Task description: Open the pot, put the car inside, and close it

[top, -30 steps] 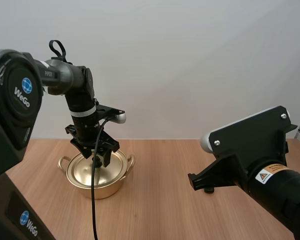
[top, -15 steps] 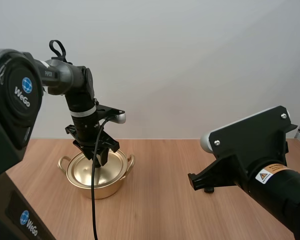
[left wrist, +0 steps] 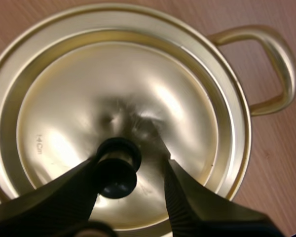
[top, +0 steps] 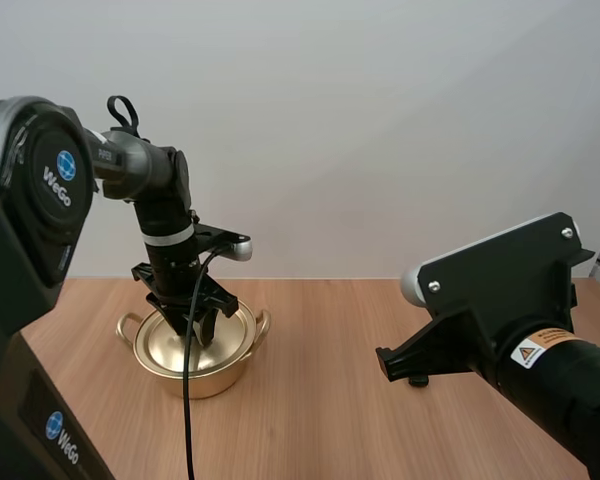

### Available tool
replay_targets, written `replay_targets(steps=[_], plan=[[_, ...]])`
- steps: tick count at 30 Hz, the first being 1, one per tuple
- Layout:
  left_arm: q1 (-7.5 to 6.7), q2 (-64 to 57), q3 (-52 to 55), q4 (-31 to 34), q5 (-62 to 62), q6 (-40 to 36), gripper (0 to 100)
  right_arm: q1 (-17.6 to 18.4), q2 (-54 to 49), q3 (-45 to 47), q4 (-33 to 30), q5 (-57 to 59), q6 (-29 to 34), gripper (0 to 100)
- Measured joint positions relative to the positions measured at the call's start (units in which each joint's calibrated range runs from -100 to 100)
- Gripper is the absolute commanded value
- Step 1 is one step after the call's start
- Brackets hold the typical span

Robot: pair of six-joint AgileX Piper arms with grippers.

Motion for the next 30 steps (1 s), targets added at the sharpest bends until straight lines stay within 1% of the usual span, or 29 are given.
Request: replay_targets(steps=[2, 3, 4, 5, 6, 8, 9, 10, 17, 21, 27, 30], plan=[[0.0, 0.0, 0.0, 0.0, 0.0, 0.0, 65, 0.0, 0.0, 0.0, 0.0, 0.0, 0.0, 0], [0.0, 0.0, 0.0, 0.0, 0.0, 0.0, 62, 0.0, 0.0, 0.0, 0.0, 0.0, 0.0, 0], [0.0, 0.0, 0.0, 0.0, 0.0, 0.14, 59, 0.0, 0.0, 0.0, 0.0, 0.0, -0.1, 0], [0.0, 0.0, 0.0, 0.0, 0.0, 0.14, 53, 0.0, 0.0, 0.0, 0.0, 0.0, -0.1, 0], [0.0, 0.0, 0.0, 0.0, 0.0, 0.14, 44, 0.0, 0.0, 0.0, 0.0, 0.0, -0.1, 0], [0.0, 0.0, 0.0, 0.0, 0.16, 0.14, 22, 0.0, 0.0, 0.0, 0.0, 0.0, -0.1, 0], [0.0, 0.0, 0.0, 0.0, 0.27, 0.14, 7, 0.0, 0.0, 0.0, 0.0, 0.0, -0.1, 0], [0.0, 0.0, 0.0, 0.0, 0.27, 0.14, 0, 0.0, 0.0, 0.0, 0.0, 0.0, -0.1, 0], [0.0, -1.66, -0.4, 0.0, 0.27, 0.67, 0, 0.0, 0.0, 0.0, 0.0, 0.0, -0.1, 0], [0.0, -4.48, -3.75, 0.0, 0.27, 1.04, 0, 0.0, 0.0, 0.0, 0.0, 0.0, -0.1, 0], [0.0, -11.27, -11.76, 0.0, 0.27, 0.66, 0, 0.0, 0.11, 0.0, 0.0, 0.0, -0.1, 0], [0.0, -12.6, -12.66, 0.0, 0.27, 0.2, 0, -0.09, 0.11, 0.0, 0.0, 0.0, -0.1, 0]])
